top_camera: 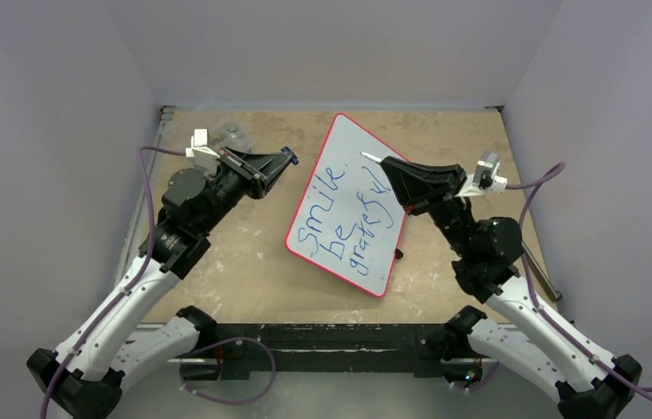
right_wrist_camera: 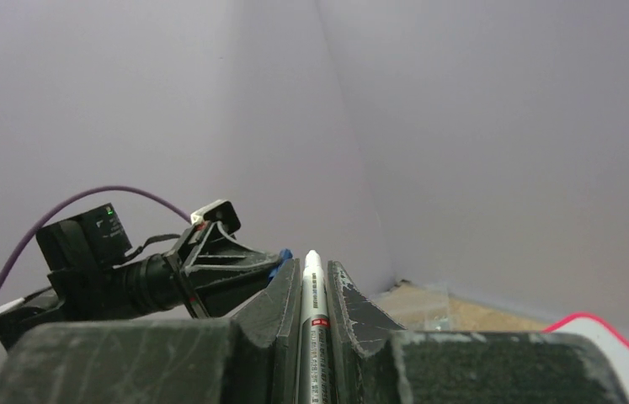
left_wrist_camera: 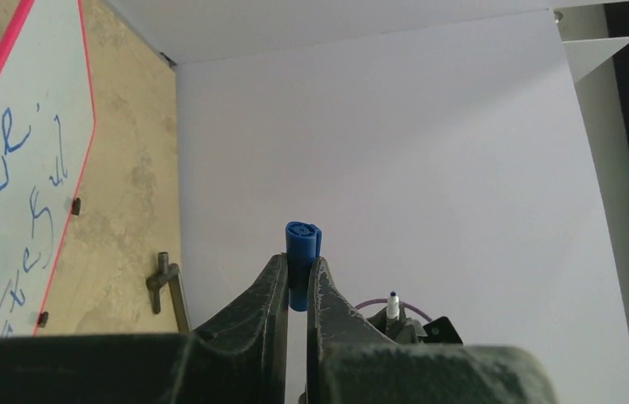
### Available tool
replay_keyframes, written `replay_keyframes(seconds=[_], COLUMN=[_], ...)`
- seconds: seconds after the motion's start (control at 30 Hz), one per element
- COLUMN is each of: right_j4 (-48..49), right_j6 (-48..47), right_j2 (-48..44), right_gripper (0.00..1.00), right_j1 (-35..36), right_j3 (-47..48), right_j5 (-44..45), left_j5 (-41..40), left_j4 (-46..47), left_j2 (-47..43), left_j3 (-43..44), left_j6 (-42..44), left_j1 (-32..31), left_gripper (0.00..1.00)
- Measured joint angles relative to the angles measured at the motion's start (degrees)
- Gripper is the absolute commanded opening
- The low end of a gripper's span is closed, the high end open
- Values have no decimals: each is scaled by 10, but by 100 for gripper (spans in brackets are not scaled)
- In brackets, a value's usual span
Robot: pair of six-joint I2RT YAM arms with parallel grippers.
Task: Write a sentence on the whiteboard
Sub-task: Insert the whiteboard marker without the cap into the pen cap.
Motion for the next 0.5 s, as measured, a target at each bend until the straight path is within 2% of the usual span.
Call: replay_keyframes(seconds=[0.13, 0.37, 0.5], right_j4=[32, 57, 63], right_j6=[-67, -197, -255], right_j2=[17, 96, 140], right_gripper=[0, 0, 0], right_j1=[19, 111, 139], right_j3=[1, 18, 23], right_j5=[2, 36, 57], left_j5=[-17, -43, -56], left_j4=[3, 11, 12], left_j2=[14, 51, 58], left_j3=[8, 23, 28], left_j6=[-37, -92, -110], left_j1=[-17, -39, -44], left_gripper=[0, 0, 0])
